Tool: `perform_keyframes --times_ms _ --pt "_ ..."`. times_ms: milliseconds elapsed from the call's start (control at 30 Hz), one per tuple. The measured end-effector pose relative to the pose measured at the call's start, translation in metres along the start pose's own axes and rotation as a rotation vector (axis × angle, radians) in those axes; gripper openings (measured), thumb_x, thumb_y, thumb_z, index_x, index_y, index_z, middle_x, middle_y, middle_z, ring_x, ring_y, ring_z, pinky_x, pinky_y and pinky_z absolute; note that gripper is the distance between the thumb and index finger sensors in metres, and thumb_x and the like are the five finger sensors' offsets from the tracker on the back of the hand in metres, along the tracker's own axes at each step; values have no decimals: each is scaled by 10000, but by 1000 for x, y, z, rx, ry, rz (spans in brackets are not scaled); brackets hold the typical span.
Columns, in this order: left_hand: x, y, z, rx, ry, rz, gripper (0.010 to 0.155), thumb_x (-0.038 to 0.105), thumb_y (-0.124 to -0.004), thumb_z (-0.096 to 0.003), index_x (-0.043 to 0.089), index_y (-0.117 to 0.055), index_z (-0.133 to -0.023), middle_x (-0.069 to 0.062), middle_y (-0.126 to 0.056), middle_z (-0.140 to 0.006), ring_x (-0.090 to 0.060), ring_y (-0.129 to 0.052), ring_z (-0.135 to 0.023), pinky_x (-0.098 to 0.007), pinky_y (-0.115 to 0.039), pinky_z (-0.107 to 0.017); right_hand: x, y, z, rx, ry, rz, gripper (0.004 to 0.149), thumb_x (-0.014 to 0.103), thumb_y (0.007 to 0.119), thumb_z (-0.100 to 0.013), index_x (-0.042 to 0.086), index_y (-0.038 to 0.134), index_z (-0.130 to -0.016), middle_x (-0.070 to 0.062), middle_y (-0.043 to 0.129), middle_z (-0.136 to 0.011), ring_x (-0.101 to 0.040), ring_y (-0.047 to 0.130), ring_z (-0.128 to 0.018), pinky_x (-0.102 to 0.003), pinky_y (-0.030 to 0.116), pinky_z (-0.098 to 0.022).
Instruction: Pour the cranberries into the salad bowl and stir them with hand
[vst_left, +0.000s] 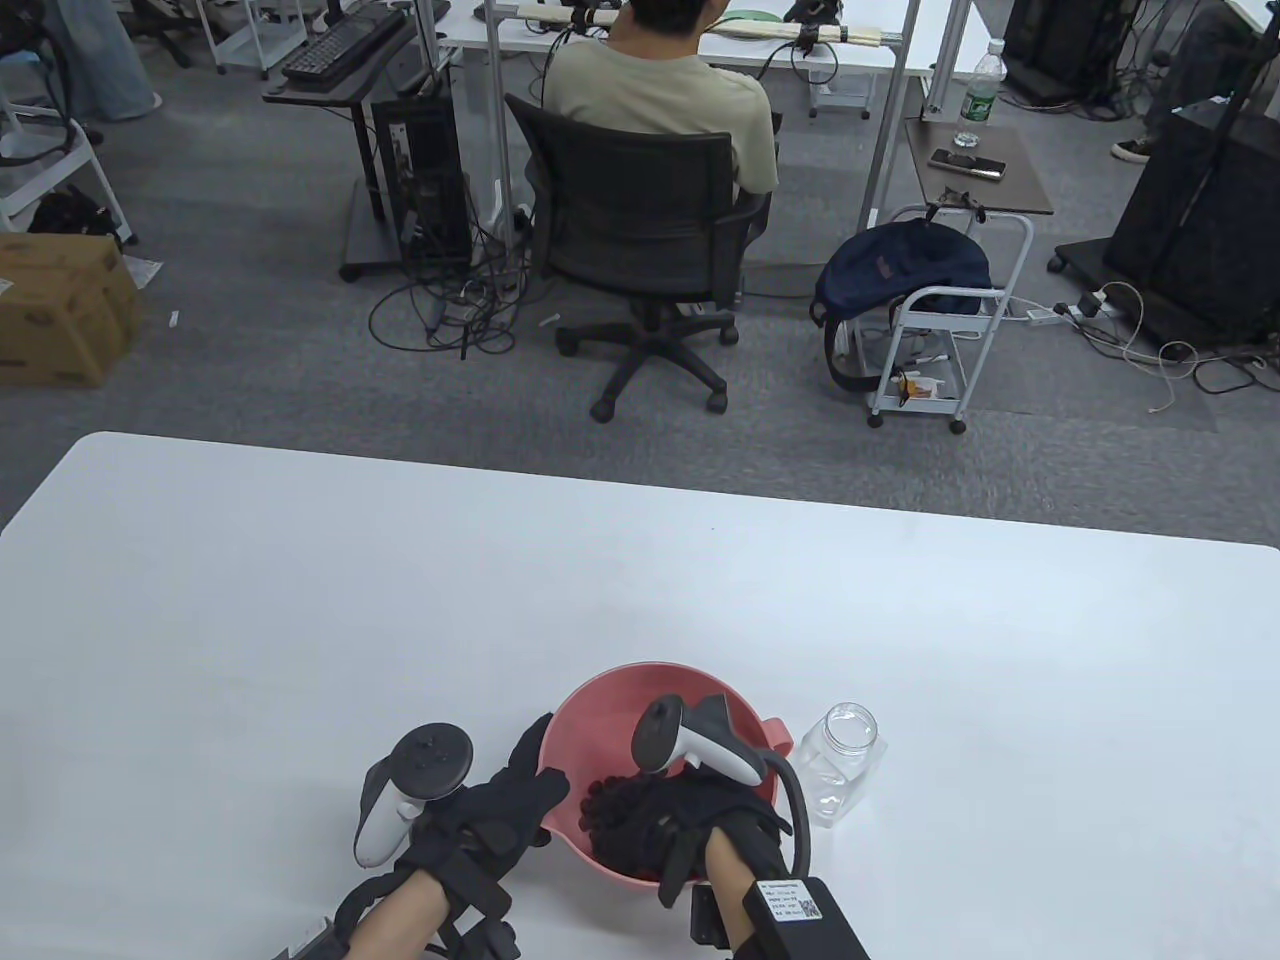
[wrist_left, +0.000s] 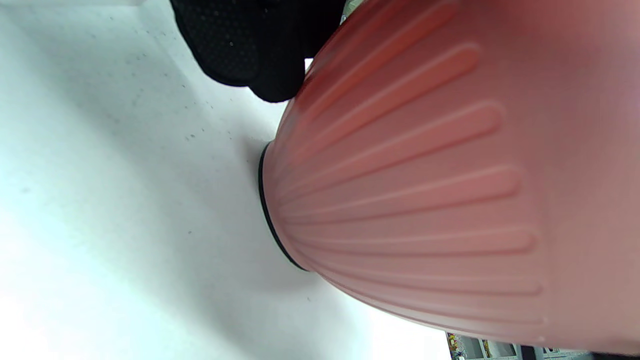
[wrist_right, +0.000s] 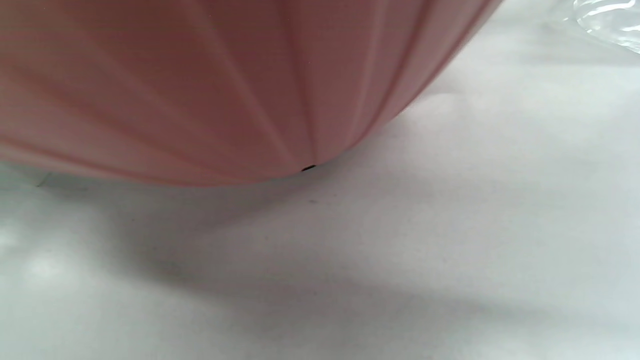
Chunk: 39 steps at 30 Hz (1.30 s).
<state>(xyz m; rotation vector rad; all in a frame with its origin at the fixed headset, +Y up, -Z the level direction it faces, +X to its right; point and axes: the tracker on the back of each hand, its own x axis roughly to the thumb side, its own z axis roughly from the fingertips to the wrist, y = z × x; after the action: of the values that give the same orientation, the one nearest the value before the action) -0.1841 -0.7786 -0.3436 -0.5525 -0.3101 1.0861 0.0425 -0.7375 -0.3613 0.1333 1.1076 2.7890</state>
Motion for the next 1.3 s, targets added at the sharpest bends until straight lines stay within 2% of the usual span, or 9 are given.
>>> perform_keyframes --times_ms 133,333,433,700,867,1067,1200,1267,1300 --pt "0 0 0 0 0 0 757 669 -500 -611 322 -127 -1170 -156 -446 -1237 -376 -722 -1013 -439 -691 -738 0 0 0 -1 -14 -10 716 859 727 -345 677 524 -1007 458 823 -1045 146 821 -1028 -268 855 -721" --pt "0 0 0 0 -2 -3 758 670 -499 -611 321 -126 -1171 -157 -445 -1237 -376 -721 -1013 -440 -692 -738 -1 0 -1 -7 -28 -22 744 869 735 -332 706 479 -1011 470 717 -1123 154 693 -1107 -329 792 -779" --pt "0 0 0 -1 -1 0 757 670 -500 -611 322 -127 -1170 -156 -445 -1237 -376 -718 -1015 -439 -690 -739 -1 0 -2 -10 -32 -26 747 870 737 -334 703 481 -1016 445 588 -1183 119 602 -1149 -352 766 -793" --pt "0 -1 0 -1 -4 -4 758 671 -498 -611 323 -124 -1170 -156 -443 -1238 -377 -717 -1016 -439 -690 -739 -2 1 -2 -11 -20 -21 726 878 714 -359 717 460 -1020 352 411 -1236 -3 455 -1185 -376 713 -814" --pt "0 -1 0 -1 -3 -1 757 670 -500 -610 324 -126 -1171 -156 -443 -1238 -377 -719 -1015 -440 -691 -738 -2 1 -2 -15 -16 -16 693 880 688 -387 718 459 -1021 290 322 -1248 -49 422 -1181 -390 684 -815" --pt "0 -1 0 -3 4 9 753 669 -498 -613 325 -129 -1172 -155 -446 -1239 -375 -720 -1015 -439 -692 -738 -1 1 -3 -2 2 -11 706 889 672 -399 695 433 -1035 257 261 -1238 -94 472 -1147 -364 719 -784" --pt "0 -1 0 -4 6 10 756 670 -498 -613 322 -127 -1173 -156 -446 -1239 -377 -721 -1014 -440 -692 -738 -1 1 -3 -4 1 -21 744 886 653 -420 630 398 -1070 209 244 -1240 -141 518 -1112 -350 745 -756" --pt "0 -1 0 -5 6 11 755 670 -497 -614 323 -127 -1173 -153 -444 -1240 -375 -720 -1015 -438 -690 -739 -2 1 -3 -1 9 -30 792 879 636 -443 544 360 -1106 159 238 -1239 -156 561 -1076 -342 754 -741" --pt "0 -1 0 -5 6 11 754 669 -498 -612 325 -128 -1172 -154 -446 -1240 -375 -720 -1015 -439 -691 -739 -2 1 -4 3 14 -32 830 873 624 -460 476 332 -1128 52 242 -1248 -160 589 -1050 -340 760 -733"
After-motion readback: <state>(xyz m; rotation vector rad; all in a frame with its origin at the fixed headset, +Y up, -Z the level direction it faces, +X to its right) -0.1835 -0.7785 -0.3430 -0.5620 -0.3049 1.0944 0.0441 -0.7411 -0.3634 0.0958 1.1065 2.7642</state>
